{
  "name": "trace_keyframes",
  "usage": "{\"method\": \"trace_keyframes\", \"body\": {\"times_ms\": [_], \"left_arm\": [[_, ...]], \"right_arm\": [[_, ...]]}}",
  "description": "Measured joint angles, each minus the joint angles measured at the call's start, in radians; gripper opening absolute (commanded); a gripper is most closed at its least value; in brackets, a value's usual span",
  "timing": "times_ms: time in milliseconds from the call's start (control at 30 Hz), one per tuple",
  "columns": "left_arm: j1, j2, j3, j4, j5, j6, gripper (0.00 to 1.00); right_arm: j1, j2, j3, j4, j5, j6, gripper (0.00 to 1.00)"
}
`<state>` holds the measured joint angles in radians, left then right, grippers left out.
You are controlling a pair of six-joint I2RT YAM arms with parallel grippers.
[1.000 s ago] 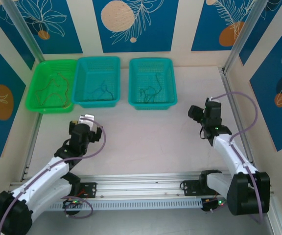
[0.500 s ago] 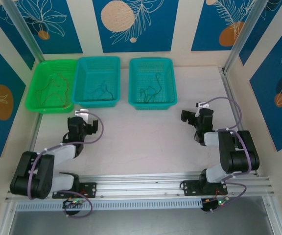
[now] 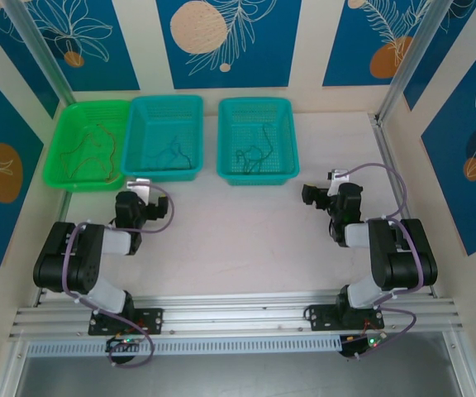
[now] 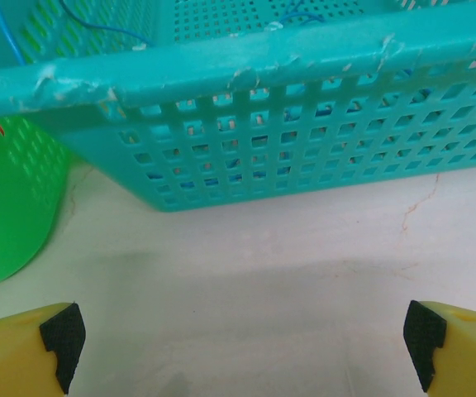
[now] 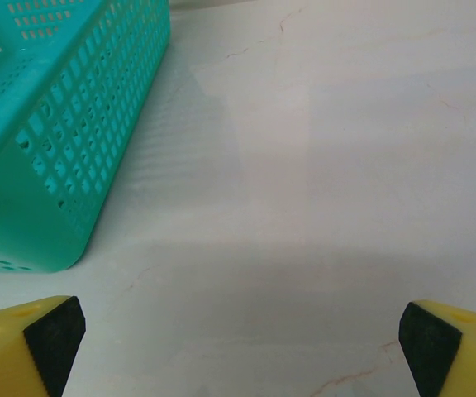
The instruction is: Untangle the cables
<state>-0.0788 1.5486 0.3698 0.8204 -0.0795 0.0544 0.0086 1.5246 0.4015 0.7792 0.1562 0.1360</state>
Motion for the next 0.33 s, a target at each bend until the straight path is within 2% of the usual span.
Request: {"method": "trace_keyframes", "body": {"times_ms": [333], "left_arm": [[0.0,-0.001,0.002,0.003,0.009,0.0,1.0]], "right_arm": [[0.0,0.0,0.0,0.001,0.0,0.0,0.99]]}}
